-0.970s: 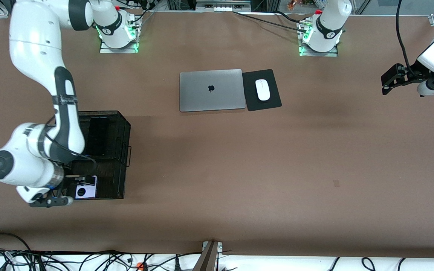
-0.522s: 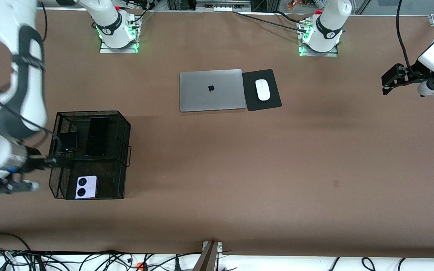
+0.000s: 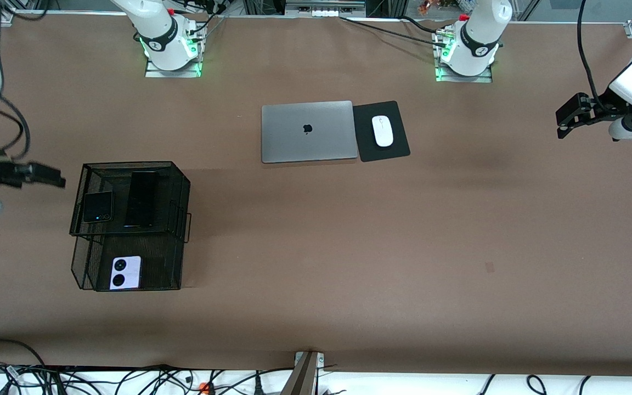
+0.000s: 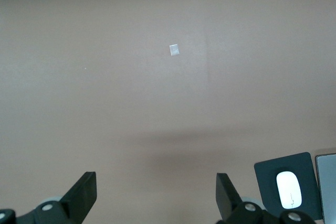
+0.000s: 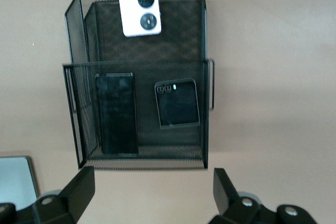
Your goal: Place phones with both arms
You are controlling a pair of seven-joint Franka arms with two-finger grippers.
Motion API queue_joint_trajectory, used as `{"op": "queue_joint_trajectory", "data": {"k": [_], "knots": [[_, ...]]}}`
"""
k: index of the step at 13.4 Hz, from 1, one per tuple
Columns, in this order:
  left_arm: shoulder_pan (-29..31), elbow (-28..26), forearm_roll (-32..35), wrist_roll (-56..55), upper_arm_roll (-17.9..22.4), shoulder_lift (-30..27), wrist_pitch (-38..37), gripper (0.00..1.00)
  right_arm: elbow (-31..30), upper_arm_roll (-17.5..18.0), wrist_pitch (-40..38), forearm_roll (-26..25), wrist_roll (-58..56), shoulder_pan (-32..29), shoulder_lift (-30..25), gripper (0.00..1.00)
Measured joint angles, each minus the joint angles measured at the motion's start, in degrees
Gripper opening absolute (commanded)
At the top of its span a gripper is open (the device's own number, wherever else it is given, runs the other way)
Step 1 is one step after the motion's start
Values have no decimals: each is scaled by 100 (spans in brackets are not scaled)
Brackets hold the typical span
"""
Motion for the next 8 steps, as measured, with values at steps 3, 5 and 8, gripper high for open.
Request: {"op": "queue_joint_trajectory", "data": {"k": [3,5,8], "knots": [[0,0,0,0,0,0,0,100,-726,492,126,-168,23,-549,-662,100],[0,0,0,0,0,0,0,100,-835,551,120,-268,173,-600,-816,100],[0,0,0,0,0,0,0,100,-840,635,43,-432,482,-596,-994,100]]}}
